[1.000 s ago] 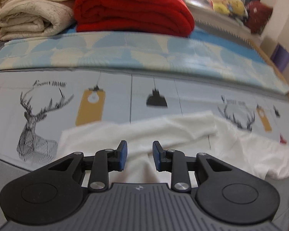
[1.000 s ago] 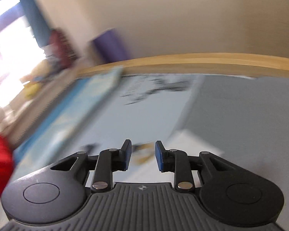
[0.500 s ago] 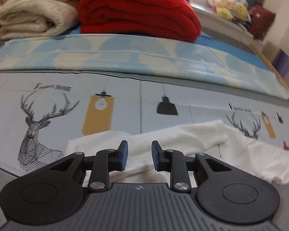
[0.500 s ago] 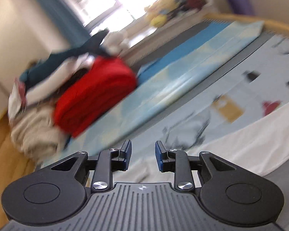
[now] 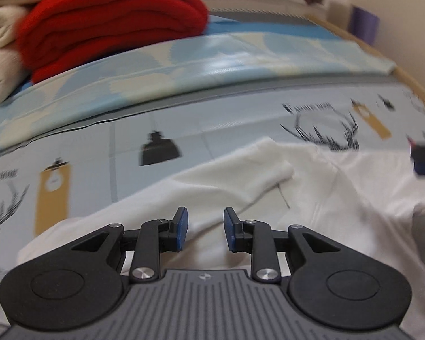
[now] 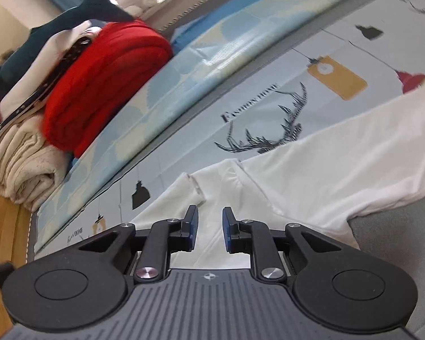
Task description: Fold small clothes
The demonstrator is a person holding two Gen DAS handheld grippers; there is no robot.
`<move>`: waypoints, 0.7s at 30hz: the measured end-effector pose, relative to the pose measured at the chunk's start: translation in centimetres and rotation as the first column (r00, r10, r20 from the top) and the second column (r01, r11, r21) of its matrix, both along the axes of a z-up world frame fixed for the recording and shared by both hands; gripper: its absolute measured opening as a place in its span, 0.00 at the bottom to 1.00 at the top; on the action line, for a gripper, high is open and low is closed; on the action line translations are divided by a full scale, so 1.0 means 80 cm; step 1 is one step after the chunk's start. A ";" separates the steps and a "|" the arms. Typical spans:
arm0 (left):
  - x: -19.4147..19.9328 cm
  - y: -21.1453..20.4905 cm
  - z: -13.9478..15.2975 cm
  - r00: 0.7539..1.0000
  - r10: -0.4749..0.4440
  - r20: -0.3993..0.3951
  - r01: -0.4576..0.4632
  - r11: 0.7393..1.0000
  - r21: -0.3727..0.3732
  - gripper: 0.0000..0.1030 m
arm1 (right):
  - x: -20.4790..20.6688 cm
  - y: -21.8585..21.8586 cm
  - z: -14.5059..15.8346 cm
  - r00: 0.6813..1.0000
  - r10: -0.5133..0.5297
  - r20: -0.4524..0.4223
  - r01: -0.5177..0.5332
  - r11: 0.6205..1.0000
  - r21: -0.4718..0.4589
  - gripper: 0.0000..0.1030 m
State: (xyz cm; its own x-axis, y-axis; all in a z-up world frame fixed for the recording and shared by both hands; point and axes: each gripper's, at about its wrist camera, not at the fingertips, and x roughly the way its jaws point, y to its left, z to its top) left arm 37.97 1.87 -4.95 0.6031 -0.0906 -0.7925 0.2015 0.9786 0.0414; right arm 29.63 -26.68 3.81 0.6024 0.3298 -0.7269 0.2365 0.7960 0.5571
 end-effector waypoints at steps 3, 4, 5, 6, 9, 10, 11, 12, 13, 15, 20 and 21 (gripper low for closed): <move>0.006 -0.030 -0.020 0.998 -0.053 0.018 0.053 0.998 0.034 0.35 | 0.007 -0.010 0.000 0.999 -0.047 -0.004 0.047 0.999 -0.023 0.20; 0.009 -0.037 -0.026 0.998 -0.061 0.022 0.060 0.997 0.042 0.37 | 0.008 -0.013 -0.001 0.998 -0.061 -0.002 0.061 0.998 -0.025 0.20; 0.013 -0.044 -0.032 0.998 -0.061 0.025 0.060 0.997 0.049 0.37 | 0.009 -0.015 -0.001 0.997 -0.071 -0.005 0.071 0.997 -0.024 0.20; 0.016 -0.048 -0.037 0.998 -0.057 0.024 0.056 0.997 0.051 0.37 | 0.010 -0.016 -0.002 0.997 -0.073 -0.008 0.073 0.997 -0.020 0.20; 0.027 -0.056 -0.047 0.999 -0.044 0.010 0.044 0.999 0.030 0.37 | 0.014 -0.015 -0.003 0.998 -0.062 -0.009 0.062 0.998 -0.020 0.20; 0.030 -0.058 -0.049 0.999 -0.044 0.003 0.044 0.999 0.018 0.37 | 0.015 -0.015 -0.004 0.998 -0.058 -0.010 0.057 0.998 -0.022 0.20; 0.031 -0.061 -0.051 0.999 -0.046 -0.002 0.046 0.999 0.007 0.37 | 0.016 -0.016 -0.005 0.998 -0.057 -0.011 0.056 0.998 -0.024 0.20; 0.032 -0.064 -0.053 0.999 -0.052 -0.002 0.052 0.999 0.005 0.37 | 0.016 -0.016 -0.006 0.998 -0.058 -0.012 0.058 0.998 -0.027 0.20; 0.033 -0.067 -0.056 0.998 -0.059 -0.001 0.059 0.998 0.014 0.37 | 0.017 -0.018 -0.007 0.998 -0.062 -0.013 0.062 0.998 -0.034 0.20; 0.036 -0.070 -0.063 0.998 -0.066 0.000 0.066 0.997 0.039 0.37 | 0.017 -0.020 -0.009 0.997 -0.068 -0.019 0.067 0.997 -0.040 0.20; 0.043 -0.046 -0.049 1.000 0.000 0.013 0.000 1.000 0.006 0.00 | 0.019 -0.018 -0.010 0.998 -0.058 -0.022 0.057 0.997 -0.051 0.20; 0.042 -0.037 -0.039 0.999 0.023 0.025 -0.023 0.999 -0.023 0.00 | 0.020 -0.017 -0.010 0.998 -0.058 -0.022 0.057 0.997 -0.051 0.20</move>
